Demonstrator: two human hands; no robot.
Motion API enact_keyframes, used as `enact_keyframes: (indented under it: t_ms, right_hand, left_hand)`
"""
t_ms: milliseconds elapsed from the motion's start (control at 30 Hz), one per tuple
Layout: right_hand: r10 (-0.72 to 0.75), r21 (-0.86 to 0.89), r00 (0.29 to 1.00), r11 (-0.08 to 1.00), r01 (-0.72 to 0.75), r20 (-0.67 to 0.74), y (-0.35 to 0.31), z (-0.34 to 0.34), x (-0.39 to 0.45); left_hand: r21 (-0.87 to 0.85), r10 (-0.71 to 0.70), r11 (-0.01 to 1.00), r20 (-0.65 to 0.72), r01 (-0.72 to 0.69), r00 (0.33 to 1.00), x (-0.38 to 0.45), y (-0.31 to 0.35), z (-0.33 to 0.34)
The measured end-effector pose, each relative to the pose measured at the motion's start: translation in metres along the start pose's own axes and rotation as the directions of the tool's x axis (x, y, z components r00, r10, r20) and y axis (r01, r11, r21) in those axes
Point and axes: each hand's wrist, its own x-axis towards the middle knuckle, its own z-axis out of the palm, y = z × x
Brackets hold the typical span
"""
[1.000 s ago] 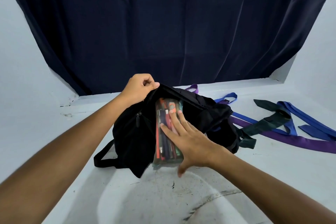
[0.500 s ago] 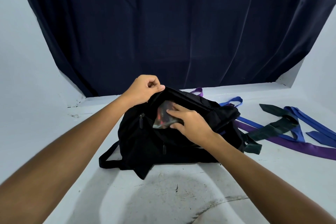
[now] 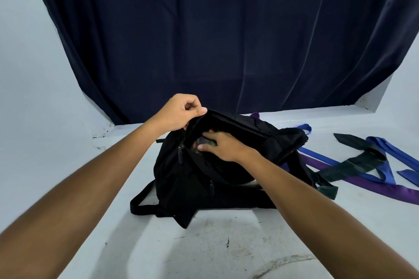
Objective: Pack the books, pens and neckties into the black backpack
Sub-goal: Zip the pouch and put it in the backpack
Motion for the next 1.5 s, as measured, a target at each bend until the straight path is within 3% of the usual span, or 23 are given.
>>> enact_keyframes:
  t_ms: [367, 567, 767, 1300, 1500]
  right_hand:
    - [0.17, 0.037, 0.975, 0.984, -0.177, 0.145, -0.011, 0.003, 0.045]
    - [0.186, 0.056, 0.967, 0.979, -0.198, 0.176, -0.008, 0.003, 0.055]
    - [0.126, 0.072, 0.981, 0.988, -0.138, 0.15, -0.013, 0.008, 0.06]
    - [0.066, 0.002, 0.985, 0.998, -0.067, 0.157, -0.022, 0.012, 0.069]
    - [0.077, -0.013, 0.982, 0.997, -0.076, 0.171, -0.028, 0.016, 0.07]
  left_hand:
    - [-0.021, -0.037, 0.999, 0.073, 0.039, 0.997, -0.005, 0.0, -0.013]
    - [-0.066, -0.059, 0.996, 0.078, 0.064, 0.995, -0.01, -0.006, -0.031]
    - [-0.168, -0.099, 0.981, 0.018, 0.1, 0.995, -0.01, -0.015, -0.042]
    - [-0.21, -0.139, 0.971, -0.099, 0.116, 0.985, -0.02, -0.025, -0.057]
    - [-0.168, -0.126, 0.98, -0.085, 0.11, 0.988, -0.02, -0.022, -0.053]
